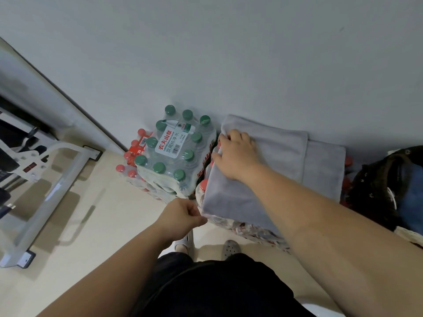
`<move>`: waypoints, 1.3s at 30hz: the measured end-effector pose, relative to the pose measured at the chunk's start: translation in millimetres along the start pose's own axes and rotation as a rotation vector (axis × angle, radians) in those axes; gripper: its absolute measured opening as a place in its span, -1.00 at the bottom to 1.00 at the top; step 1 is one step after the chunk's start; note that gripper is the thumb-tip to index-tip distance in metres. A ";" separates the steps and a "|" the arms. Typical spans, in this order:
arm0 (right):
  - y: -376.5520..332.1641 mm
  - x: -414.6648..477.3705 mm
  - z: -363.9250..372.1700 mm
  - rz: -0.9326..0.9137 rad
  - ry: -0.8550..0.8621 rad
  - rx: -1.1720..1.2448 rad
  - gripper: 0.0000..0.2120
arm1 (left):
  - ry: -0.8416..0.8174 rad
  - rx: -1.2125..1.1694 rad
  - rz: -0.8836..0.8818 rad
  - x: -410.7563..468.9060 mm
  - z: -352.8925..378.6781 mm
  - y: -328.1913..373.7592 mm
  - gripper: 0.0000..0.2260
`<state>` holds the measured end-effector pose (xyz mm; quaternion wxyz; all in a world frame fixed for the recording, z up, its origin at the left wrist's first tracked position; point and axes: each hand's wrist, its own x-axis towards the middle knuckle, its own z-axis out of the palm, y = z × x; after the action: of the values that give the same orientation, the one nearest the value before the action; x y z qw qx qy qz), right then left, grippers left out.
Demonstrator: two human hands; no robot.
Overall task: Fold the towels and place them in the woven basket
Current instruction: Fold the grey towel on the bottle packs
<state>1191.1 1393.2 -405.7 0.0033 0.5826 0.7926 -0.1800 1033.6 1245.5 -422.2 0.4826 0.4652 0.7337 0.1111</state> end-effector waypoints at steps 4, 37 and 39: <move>-2.9 -2.4 -2.1 0.023 0.048 0.098 -0.41 | 0.050 -0.064 -0.029 0.6 -4.1 -6.2 -0.76; -141.2 66.5 22.0 0.151 0.023 0.407 -0.21 | -0.012 -0.284 -0.006 50.9 -139.9 -39.4 -0.94; -164.3 78.3 27.3 0.135 0.018 0.409 -0.21 | -0.007 -0.264 -0.013 58.4 -161.2 -52.8 -0.94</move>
<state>1008.5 1415.4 -401.8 -0.1101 0.6247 0.6986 -0.3311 866.5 1309.1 -407.7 0.5427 0.3935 0.7140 0.2019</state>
